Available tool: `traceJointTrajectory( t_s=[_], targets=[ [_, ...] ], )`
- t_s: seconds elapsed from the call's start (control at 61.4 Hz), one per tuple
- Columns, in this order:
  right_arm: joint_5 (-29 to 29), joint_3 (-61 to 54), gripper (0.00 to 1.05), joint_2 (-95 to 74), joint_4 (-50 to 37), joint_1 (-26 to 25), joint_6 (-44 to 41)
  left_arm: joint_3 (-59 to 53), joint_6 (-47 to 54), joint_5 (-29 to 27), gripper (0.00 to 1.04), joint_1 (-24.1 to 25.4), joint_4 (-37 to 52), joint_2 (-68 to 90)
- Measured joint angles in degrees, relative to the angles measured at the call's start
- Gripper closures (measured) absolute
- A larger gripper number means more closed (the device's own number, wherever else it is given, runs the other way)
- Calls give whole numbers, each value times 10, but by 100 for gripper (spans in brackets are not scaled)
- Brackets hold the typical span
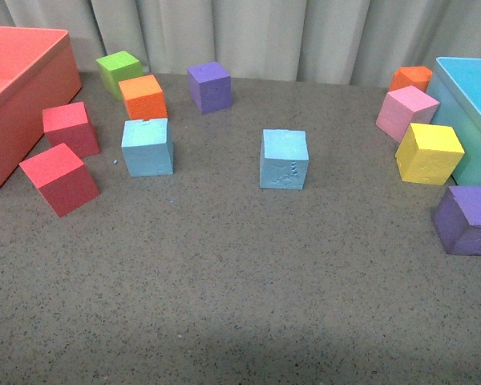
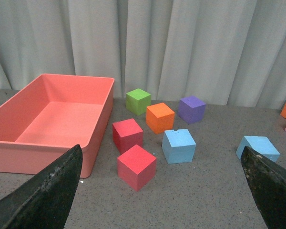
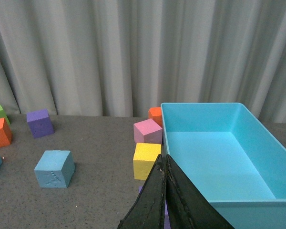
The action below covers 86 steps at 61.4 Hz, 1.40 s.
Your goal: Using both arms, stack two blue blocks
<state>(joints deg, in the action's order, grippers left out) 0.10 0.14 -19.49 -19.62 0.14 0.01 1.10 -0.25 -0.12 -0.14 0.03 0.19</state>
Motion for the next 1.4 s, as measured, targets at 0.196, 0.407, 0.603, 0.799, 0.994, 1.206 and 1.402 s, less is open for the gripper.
traceJointTrajectory(
  t_s=[0.196, 0.407, 0.603, 0.799, 0.994, 1.206, 1.402],
  targets=[
    [0, 0, 104, 40, 39, 0, 0, 0, 0, 0, 7, 0, 0, 0],
    [0, 0, 104, 76, 75, 0, 0, 0, 0, 0, 7, 0, 0, 0],
    [0, 1, 104, 136, 149, 0, 0, 0, 0, 0, 7, 0, 0, 0],
    [-2, 0, 104, 192, 195, 0, 0, 0, 0, 0, 7, 0, 0, 0],
    [-2, 0, 75, 192, 195, 0, 0, 0, 0, 0, 7, 0, 0, 0],
    [-2, 0, 33, 192, 195, 0, 0, 33, -38, -70, 7, -10, -72, 92],
    [-2, 0, 9, 193, 195, 0, 0, 96, -87, -92, 7, -30, 110, 369]
  ],
)
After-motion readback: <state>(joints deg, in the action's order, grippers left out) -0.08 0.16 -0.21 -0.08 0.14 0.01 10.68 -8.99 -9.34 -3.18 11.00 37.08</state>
